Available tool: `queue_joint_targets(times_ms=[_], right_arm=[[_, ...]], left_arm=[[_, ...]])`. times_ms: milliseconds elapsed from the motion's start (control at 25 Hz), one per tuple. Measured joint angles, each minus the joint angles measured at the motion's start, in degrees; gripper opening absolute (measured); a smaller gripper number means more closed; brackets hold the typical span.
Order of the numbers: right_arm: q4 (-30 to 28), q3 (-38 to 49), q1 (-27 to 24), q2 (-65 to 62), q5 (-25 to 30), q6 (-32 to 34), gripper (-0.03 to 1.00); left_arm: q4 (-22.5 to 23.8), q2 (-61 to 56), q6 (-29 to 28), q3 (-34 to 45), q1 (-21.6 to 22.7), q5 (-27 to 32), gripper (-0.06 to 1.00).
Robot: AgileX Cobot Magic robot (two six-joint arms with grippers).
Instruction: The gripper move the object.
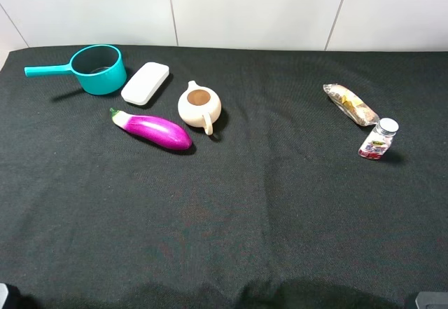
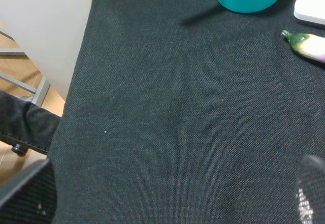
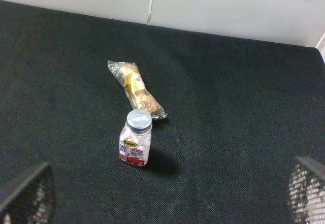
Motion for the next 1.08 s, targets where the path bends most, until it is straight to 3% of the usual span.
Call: queue_joint_targets(times_ms=[1080], right_arm=[[0.00,0.02,0.00,0.00,-0.01,-0.02,0.69]], left_arm=[[0.00,0.00,0.00,0.00,0.00,0.00,0.99]])
